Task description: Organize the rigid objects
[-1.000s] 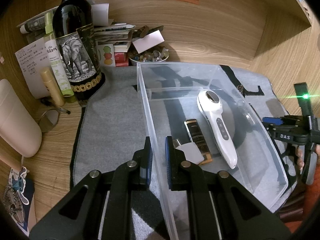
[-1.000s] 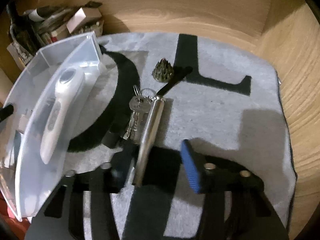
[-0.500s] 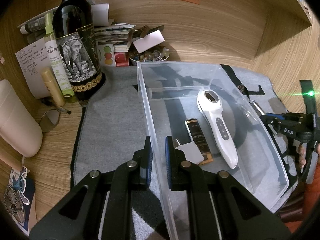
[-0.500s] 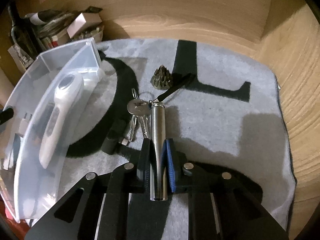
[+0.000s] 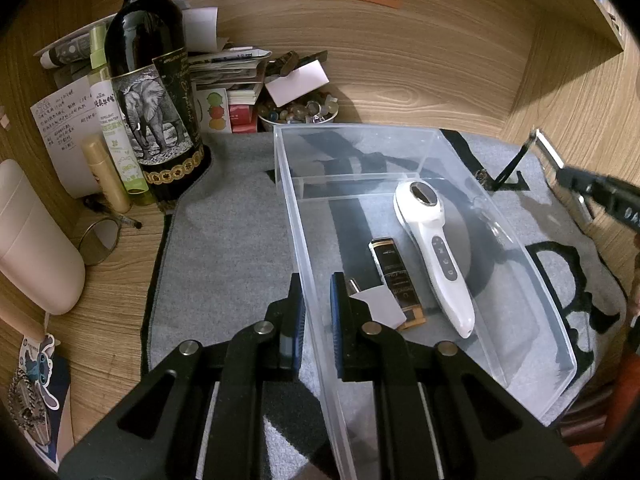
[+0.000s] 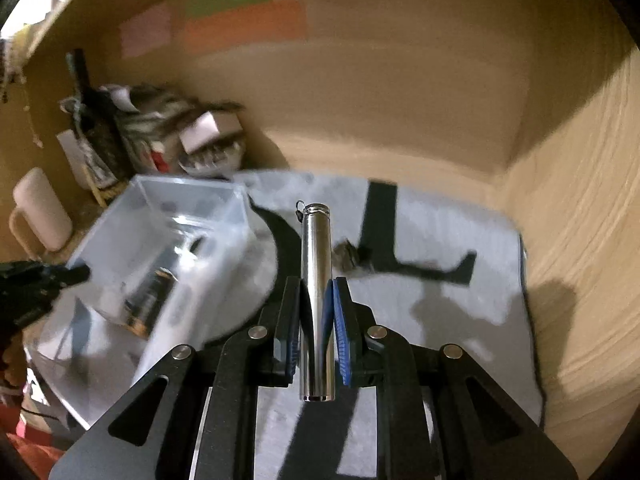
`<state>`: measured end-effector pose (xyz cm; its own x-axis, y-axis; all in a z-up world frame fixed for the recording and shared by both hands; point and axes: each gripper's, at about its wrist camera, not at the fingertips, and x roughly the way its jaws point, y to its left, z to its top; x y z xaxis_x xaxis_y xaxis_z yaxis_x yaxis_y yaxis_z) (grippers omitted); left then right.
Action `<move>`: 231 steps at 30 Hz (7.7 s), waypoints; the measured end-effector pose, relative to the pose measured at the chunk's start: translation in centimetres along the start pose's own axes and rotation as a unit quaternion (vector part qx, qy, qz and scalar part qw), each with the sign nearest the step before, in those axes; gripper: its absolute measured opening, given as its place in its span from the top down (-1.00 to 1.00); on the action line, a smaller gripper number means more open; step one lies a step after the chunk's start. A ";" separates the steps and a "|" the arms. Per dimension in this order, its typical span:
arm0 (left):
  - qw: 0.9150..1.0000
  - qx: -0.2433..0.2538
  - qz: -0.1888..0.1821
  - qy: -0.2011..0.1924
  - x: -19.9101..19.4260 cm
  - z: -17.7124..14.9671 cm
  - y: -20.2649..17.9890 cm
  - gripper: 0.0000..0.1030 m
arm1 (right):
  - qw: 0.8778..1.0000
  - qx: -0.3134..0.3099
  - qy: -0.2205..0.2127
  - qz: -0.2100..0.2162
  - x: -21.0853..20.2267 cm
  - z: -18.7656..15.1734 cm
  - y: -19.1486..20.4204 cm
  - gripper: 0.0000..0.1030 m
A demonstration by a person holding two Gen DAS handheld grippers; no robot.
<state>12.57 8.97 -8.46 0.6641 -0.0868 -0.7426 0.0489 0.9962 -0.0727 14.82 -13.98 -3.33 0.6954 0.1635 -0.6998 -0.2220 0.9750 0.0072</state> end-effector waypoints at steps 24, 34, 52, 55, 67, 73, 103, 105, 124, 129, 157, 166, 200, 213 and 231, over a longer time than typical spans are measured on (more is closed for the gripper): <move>1.000 0.002 -0.003 -0.001 0.0 0.1 -0.2 0.80 | 0.987 -0.122 -0.005 0.108 1.3 1.8 10.9 0.72; 1.000 0.000 -0.005 -0.002 -0.1 0.0 -0.1 0.80 | 0.979 -0.163 0.059 0.110 4.7 0.3 13.3 0.72; 1.000 0.000 -0.005 -0.002 0.0 0.0 -0.2 0.80 | 0.975 -0.173 0.085 0.108 5.8 0.2 13.5 0.56; 1.000 0.000 -0.005 -0.002 0.0 0.0 -0.2 0.80 | 0.979 -0.162 0.070 0.106 5.2 0.6 13.0 0.36; 1.000 0.000 -0.005 -0.002 0.1 0.0 -0.2 0.80 | 0.991 -0.120 -0.008 0.060 1.4 2.5 9.1 -0.31; 1.000 0.000 -0.005 -0.002 0.0 0.0 -0.2 0.80 | 0.996 -0.089 -0.006 0.026 1.4 2.5 5.7 -0.34; 1.000 0.001 0.000 0.002 -0.1 -0.2 0.0 0.80 | 0.985 -0.043 0.157 0.058 9.2 -3.3 2.0 0.49; 1.000 0.001 0.000 0.001 -0.1 -0.2 0.0 0.80 | 0.985 -0.047 0.157 0.058 9.5 -3.2 2.1 0.49; 1.000 0.000 0.000 0.001 0.0 -0.1 -0.1 0.80 | 0.986 -0.064 0.145 0.043 9.1 -3.1 2.9 0.83; 1.000 0.000 0.000 0.001 0.0 -0.1 -0.1 0.80 | 0.990 -0.065 0.117 0.038 7.0 -2.6 3.0 0.83; 1.000 0.000 0.000 0.001 0.0 -0.1 -0.1 0.80 | 0.986 -0.066 0.145 0.044 8.5 -3.1 3.8 0.54; 1.000 -0.001 0.000 0.001 0.0 -0.1 -0.1 0.80 | 0.995 -0.071 0.058 0.046 3.5 0.2 4.6 0.54; 1.000 -0.001 0.000 0.001 0.0 -0.1 -0.1 0.80 | 0.976 -0.161 0.092 0.113 6.4 0.9 12.7 0.13; 1.000 -0.001 0.000 0.001 0.0 -0.1 -0.1 0.80 | 0.995 -0.084 0.026 0.041 4.0 2.9 6.2 -0.61; 1.000 -0.001 0.000 0.001 0.0 -0.2 -0.1 0.80 | 0.989 -0.006 0.150 -0.012 11.5 -1.9 -2.4 -0.61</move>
<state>12.43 8.84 -8.54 0.6629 -0.0874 -0.7436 0.0477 0.9961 -0.0746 22.05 -14.71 -12.73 0.4664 0.0871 -0.8803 -0.2174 0.9759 -0.0186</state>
